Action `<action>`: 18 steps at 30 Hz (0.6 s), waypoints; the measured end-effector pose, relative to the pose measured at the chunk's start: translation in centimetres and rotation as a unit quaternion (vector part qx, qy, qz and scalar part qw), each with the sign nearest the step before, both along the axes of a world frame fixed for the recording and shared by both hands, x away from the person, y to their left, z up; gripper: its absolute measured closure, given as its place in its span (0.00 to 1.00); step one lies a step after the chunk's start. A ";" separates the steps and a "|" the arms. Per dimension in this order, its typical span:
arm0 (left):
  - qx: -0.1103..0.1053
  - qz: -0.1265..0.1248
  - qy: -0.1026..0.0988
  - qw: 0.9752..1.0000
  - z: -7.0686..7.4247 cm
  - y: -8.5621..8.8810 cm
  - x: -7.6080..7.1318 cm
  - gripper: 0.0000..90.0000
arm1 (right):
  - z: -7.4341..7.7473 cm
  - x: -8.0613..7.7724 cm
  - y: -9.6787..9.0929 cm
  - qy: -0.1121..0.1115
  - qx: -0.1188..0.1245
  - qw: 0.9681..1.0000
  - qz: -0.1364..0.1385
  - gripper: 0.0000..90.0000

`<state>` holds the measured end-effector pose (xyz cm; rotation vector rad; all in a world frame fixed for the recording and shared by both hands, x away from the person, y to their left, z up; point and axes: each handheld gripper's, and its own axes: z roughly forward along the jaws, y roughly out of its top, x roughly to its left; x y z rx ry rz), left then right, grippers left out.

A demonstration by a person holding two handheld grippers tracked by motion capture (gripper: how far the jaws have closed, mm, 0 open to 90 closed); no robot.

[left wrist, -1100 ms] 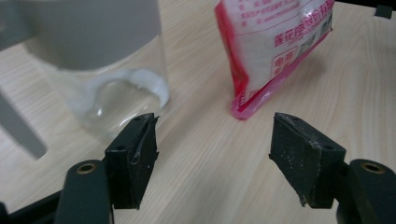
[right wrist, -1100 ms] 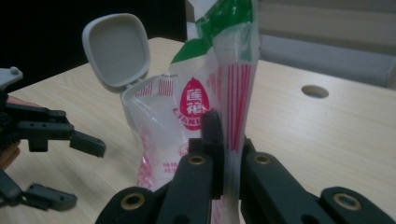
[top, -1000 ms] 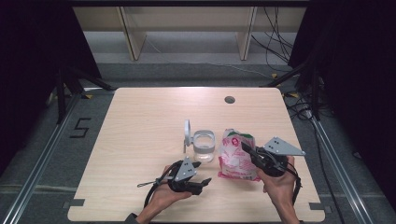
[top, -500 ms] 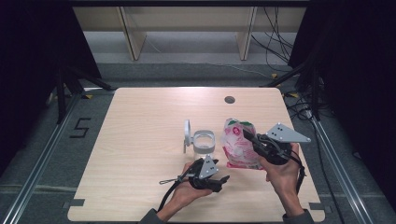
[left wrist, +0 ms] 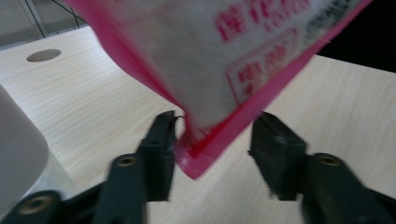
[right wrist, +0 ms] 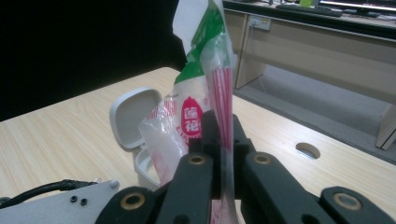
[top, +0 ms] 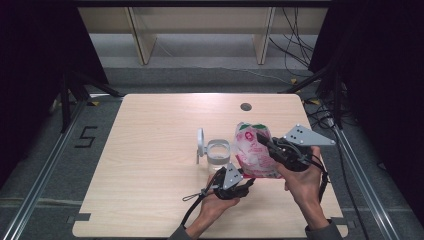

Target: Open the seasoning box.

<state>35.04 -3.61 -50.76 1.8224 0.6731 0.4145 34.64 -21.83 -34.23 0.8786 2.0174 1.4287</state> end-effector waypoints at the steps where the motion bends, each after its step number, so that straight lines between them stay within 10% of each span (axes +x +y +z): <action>1: 0.000 0.000 0.000 1.000 0.0 0.0 0.0 0.66 | 0.0 0.0 0.0 0.000 0.000 1.000 0.000 1.00; 10: -0.029 0.018 -0.010 0.999 0.3 -0.1 -0.5 0.79 | 1.1 0.2 0.8 -0.002 -0.003 1.000 0.009 1.00; 18: -0.081 0.011 0.021 0.996 0.3 -0.3 -0.4 0.81 | 1.9 1.4 1.9 -0.014 -0.029 0.999 0.014 1.00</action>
